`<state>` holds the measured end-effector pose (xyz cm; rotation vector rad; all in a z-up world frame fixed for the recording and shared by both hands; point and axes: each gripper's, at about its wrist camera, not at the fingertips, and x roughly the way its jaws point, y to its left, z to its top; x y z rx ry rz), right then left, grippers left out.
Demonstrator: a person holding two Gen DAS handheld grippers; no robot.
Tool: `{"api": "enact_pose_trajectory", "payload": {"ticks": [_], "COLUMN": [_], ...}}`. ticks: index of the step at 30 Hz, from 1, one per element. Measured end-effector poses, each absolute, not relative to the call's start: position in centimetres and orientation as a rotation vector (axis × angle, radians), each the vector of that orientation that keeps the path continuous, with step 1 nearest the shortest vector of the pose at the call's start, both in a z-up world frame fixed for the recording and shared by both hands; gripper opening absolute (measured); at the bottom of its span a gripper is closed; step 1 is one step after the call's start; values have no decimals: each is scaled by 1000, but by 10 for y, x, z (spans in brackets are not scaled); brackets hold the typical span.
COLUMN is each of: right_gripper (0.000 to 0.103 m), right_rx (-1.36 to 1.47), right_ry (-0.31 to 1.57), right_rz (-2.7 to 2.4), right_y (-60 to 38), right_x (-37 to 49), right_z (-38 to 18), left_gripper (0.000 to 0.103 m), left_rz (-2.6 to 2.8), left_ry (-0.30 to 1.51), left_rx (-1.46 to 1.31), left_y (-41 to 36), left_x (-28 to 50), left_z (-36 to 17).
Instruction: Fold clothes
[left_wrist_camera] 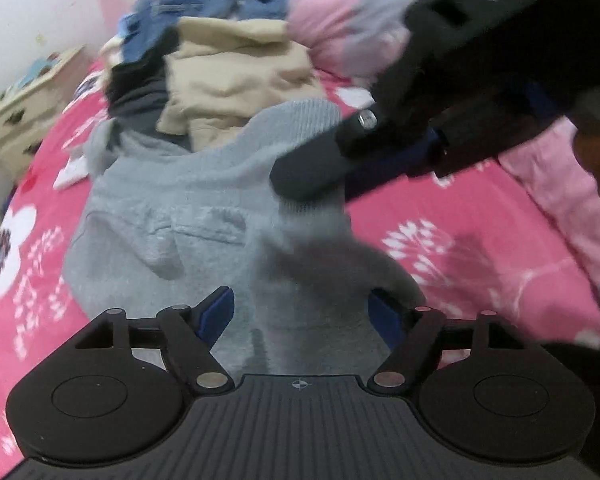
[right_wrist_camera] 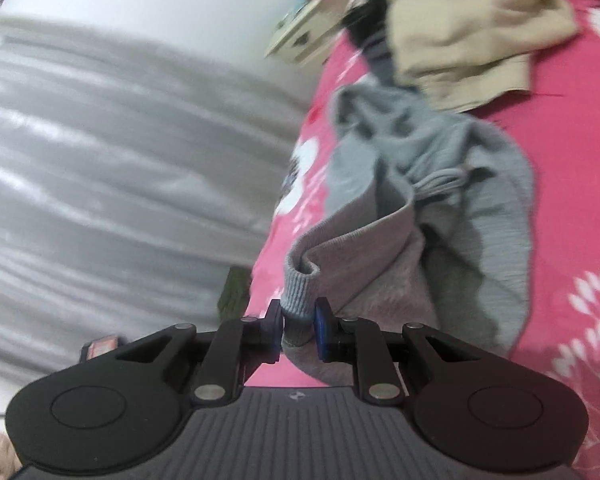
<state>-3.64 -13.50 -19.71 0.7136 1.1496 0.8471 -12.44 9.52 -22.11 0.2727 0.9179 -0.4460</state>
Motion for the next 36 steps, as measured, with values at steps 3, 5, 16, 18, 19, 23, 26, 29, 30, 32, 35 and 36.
{"api": "enact_pose_trajectory", "payload": {"ticks": [3,5,16,18,19,23,26,29,30,32,35,36], "right_gripper": [19,19,39,52,55,66,69,68,68,68,71,71], "right_rx": [667,636,460,539,580,565,488,471,444,342,188,136], "right_ry": [1183,1206,1301,1266,1253,1281,1395,1508,1536,1570,1616,1630], "right_rz": [933,992,1175,1117,1073,733,550,519,514,480,429,411], "right_y": [-109,-90,-2,-9,-12,-2,31,70,84,111,150,163], "right_x": [-37,-36,-7,18,33,100,142,163,165,162,157,155], "right_z": [-185,-177,-136,-133,-134,-167,-200,-223,-225,-228,-232,-233], "left_gripper": [75,68,25,25,25,25,24,23,23,23,23,23], "left_rz": [-414,-387,-142,-104,-92,-78,-90,-113,-125,-147,-185,-195], "left_ry": [887,870,945,975,984,1009,1016,1014,1010,1004,987,982], "left_rx": [240,214,-99,-153,-169,-196,-190,-182,-175,-163,-136,-124], "left_y": [111,125,229,248,256,280,289,295,297,297,295,294], "left_x": [-127,-130,-132,-131,-131,-134,-137,-144,-145,-148,-155,-158], "left_z": [-217,-212,-207,-214,-218,-231,-238,-242,-242,-242,-243,-243]}}
